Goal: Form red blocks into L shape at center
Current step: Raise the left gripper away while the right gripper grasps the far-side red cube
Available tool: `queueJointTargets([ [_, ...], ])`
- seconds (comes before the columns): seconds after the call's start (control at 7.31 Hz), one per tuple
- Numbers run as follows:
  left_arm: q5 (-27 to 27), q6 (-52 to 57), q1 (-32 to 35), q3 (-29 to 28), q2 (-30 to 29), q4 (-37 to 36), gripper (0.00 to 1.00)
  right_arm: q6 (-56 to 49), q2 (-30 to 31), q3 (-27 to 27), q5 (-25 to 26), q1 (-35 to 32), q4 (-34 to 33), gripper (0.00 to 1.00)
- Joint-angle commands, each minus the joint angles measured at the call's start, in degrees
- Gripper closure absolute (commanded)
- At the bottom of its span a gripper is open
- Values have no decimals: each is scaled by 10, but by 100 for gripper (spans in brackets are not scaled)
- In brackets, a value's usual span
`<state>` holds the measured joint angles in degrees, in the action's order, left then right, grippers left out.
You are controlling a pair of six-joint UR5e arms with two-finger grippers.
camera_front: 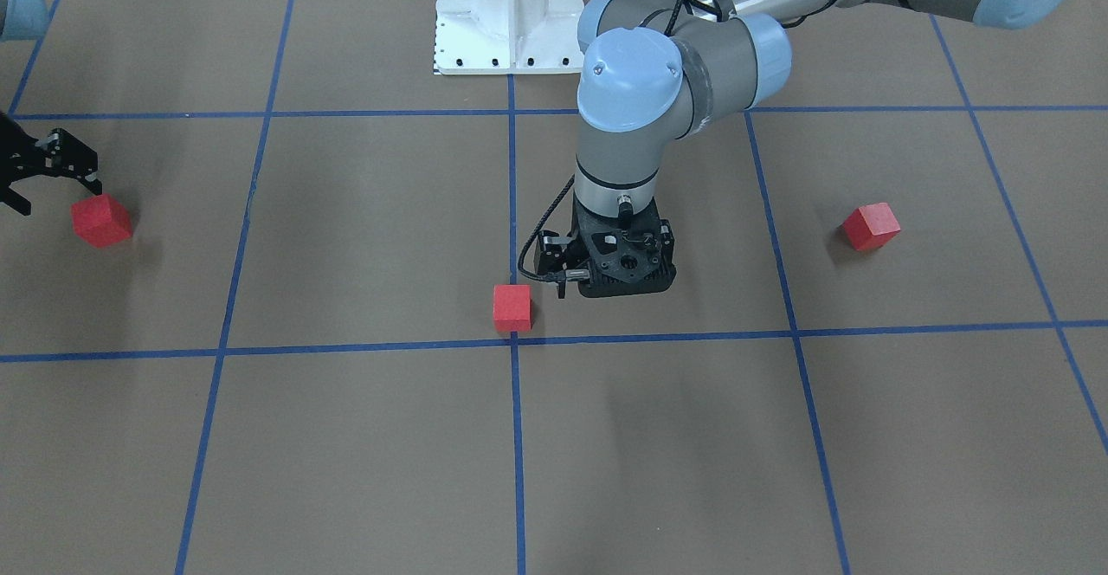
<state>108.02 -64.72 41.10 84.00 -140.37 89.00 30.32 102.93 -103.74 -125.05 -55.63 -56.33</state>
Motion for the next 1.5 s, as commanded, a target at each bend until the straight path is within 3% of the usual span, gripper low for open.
queueJointTargets([
  [0.0, 0, 0, -1, 0, 4, 0, 0, 15, -15, 21, 22, 34, 17, 1],
  [0.68, 1, -1, -7, 1, 18, 6, 0, 7, -32, 51, 22, 50, 17, 1],
  [0.82, 0, -1, -7, 3, 19, 13, 0, 7, -33, 52, 22, 57, 15, 22],
  [0.96, 0, -2, -8, 7, 38, 34, 0, 7, -34, 53, 22, 59, 15, 63],
  [1.09, 0, -3, -8, 13, 64, 74, 0, -2, -33, 53, 23, 59, 15, 89],
  [1.23, -1, -5, -8, 15, 72, 89, 1, -15, -34, 52, 20, 54, 15, 100],
  [1.37, 0, -5, -8, 20, 74, 89, 1, -17, -40, 45, 10, 41, 14, 100],
])
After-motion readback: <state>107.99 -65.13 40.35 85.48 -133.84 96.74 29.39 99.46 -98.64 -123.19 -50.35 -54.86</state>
